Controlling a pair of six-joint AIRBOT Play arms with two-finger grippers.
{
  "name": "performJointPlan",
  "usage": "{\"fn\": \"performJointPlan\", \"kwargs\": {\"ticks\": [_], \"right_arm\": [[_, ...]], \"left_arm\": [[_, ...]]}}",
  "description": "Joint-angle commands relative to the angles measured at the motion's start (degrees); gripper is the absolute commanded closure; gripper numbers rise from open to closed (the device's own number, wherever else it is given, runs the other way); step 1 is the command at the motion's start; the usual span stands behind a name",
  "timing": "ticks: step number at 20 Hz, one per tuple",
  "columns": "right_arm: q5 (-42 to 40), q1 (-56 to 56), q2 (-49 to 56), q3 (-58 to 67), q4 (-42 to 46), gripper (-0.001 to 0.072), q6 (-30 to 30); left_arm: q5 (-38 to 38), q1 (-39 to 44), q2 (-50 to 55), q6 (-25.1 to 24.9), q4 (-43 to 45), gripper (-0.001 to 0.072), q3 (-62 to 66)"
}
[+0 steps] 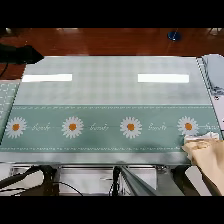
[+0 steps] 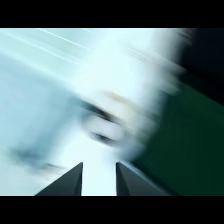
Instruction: Fold the shirts.
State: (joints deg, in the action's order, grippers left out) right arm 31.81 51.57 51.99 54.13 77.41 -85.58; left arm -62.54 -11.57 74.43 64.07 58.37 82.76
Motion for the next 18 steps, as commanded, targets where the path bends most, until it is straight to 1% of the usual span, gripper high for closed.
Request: {"fn": "performJointPlan", "kwargs": {"ticks": [1,2,3,4,5,6,7,8,9,10,11,12,13,15,18], "right_arm": [[11.76,-30.47,15.21,20.2,-18.12,0.0417,25.68],[19.47,-37.7,19.26,24.28,-10.49,0.0417,21.0],[24.92,-44.63,22.71,26.62,0.44,0.0417,14.23],[28.37,-50.03,25.05,26.97,10.54,0.0415,8.83],[32.72,-54.47,27.08,26.97,19.08,0.0413,7.65],[37.33,-57.96,29.27,26.95,25.24,0.04,6.88],[41.38,-59.91,31.28,26.93,27.06,0.0338,6.71],[44.3,-60.59,32.81,26.93,26.14,0.0331,6.36],[46.34,-60.65,33.99,26.93,24.0,0.0295,5.9],[47.3,-60.43,34.47,26.93,22.12,0.028,5.84],[47.32,-60.02,34.45,26.93,20.31,0.0279,5.79],[47.21,-59.34,34.12,26.93,18.32,0.0277,5.66],[46.69,-58.4,33.62,26.93,16.02,0.0278,5.66],[45.09,-56.11,33.03,26.93,11.54,0.0278,5.6],[42.23,-53.11,32.46,26.93,3.93,0.0278,5.64]], "left_arm": [[7.45,1.86,3.56,-3.74,0.46,0.0169,0.17],[5.64,4.04,4.11,0.39,3.08,0.0169,0.17],[2.95,6.75,4.35,4.39,8.15,0.017,0.17],[-0.42,10.43,4.46,8.0,16.61,0.017,0.17],[-3.52,14.14,4.52,10.58,25.94,0.017,0.17],[-6.05,18.03,4.76,13.6,35.63,0.017,0.17],[-7.13,20.98,4.92,15.72,41.18,0.017,0.15],[-6.93,22.95,4.96,16.31,41.81,0.0169,0.15],[-6.29,24.2,5.09,17.4,40.35,0.0168,0.15],[-6.01,24.9,5.35,18.88,38.88,0.0167,0.15],[-6.12,25.24,5.9,19.98,37.51,0.0141,0.13],[-6.56,25.22,6.69,21.11,36.0,0.0069,0.11],[-7.34,25.18,7.65,22.32,35.34,0.0029,0.09],[-7.89,25.18,9.51,24.44,35.34,0.0024,0.11],[-6.36,25.18,10.4,26.77,35.21,0.0031,0.07]]}}
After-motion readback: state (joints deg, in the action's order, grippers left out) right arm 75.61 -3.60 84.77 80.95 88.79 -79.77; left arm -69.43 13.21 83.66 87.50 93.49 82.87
